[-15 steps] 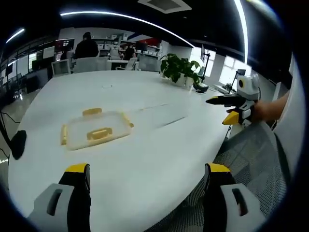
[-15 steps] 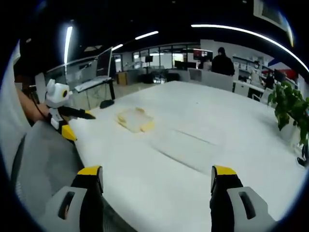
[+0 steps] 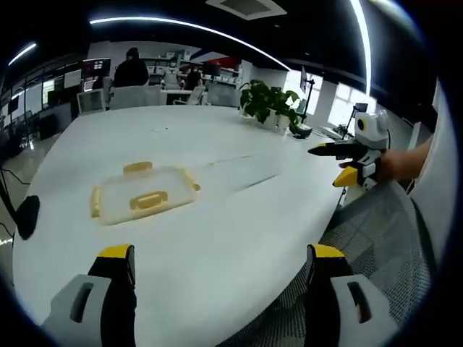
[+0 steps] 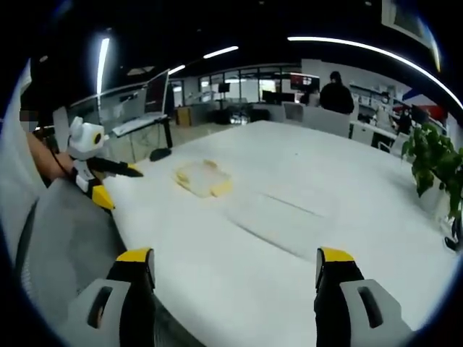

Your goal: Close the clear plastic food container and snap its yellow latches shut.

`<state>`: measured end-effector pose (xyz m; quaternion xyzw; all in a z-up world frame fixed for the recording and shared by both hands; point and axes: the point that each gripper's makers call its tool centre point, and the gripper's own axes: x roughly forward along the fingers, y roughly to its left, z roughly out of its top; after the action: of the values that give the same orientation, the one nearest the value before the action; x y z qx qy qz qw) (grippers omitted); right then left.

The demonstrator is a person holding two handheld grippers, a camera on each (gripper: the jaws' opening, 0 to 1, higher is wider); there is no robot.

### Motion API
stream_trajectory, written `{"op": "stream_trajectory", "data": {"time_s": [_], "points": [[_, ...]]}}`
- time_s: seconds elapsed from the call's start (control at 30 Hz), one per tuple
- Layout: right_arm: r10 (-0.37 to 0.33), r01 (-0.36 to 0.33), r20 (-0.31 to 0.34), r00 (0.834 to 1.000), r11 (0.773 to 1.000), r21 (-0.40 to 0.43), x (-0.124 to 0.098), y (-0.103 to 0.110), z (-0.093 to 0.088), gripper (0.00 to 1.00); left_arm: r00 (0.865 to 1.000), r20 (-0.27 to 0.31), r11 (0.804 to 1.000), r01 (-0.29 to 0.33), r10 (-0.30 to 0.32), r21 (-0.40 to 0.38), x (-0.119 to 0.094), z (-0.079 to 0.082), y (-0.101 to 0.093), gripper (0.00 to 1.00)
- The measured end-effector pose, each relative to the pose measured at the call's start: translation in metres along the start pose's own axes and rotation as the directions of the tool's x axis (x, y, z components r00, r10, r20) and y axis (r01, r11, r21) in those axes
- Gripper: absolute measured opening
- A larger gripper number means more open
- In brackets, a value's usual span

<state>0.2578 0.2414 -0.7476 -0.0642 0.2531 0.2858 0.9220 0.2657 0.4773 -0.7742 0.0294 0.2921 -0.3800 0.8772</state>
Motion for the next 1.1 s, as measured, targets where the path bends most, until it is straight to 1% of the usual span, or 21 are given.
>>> {"op": "stream_trajectory", "data": {"time_s": [0.27, 0.37, 0.53, 0.73, 0.9, 1.03, 1.1], "points": [[0.006, -0.006, 0.002, 1.0, 1.0, 0.001, 0.0001, 0.0015, 0.0011, 0.93, 1.0, -0.006, 1.0, 0.001, -0.001, -0.001, 0.0003, -0.0011, 0.0, 0.99], [0.008, -0.008, -0.008, 1.0, 1.0, -0.011, 0.0003, 0.0026, 0.0001, 0.93, 1.0, -0.005, 1.0, -0.006, 0.006, 0.004, -0.0004, 0.0001, 0.0006, 0.99], [0.011, -0.011, -0.003, 1.0, 1.0, -0.014, 0.0004, 0.0033, 0.0012, 0.93, 1.0, -0.003, 1.0, -0.012, 0.012, 0.001, -0.0006, -0.0002, 0.0026, 0.99], [0.028, -0.028, -0.007, 1.0, 0.999, -0.024, 0.0017, 0.0069, 0.0019, 0.93, 1.0, -0.003, 1.0, -0.018, 0.018, 0.005, -0.0013, 0.0001, 0.0033, 0.99], [0.027, -0.027, -0.006, 1.0, 0.999, -0.033, 0.0013, 0.0076, 0.0025, 0.93, 1.0, -0.009, 1.0, -0.006, 0.006, 0.012, 0.0002, -0.0014, 0.0019, 0.99], [0.026, -0.026, -0.008, 1.0, 0.999, -0.047, 0.0005, 0.0078, 0.0036, 0.93, 1.0, 0.012, 0.999, -0.009, 0.009, 0.036, -0.0017, 0.0047, 0.0001, 0.99], [0.031, -0.031, -0.006, 1.0, 0.998, -0.055, 0.0006, 0.0089, 0.0044, 0.93, 1.0, 0.01, 0.999, -0.015, 0.015, 0.039, -0.0018, 0.0055, 0.001, 0.99]]}}
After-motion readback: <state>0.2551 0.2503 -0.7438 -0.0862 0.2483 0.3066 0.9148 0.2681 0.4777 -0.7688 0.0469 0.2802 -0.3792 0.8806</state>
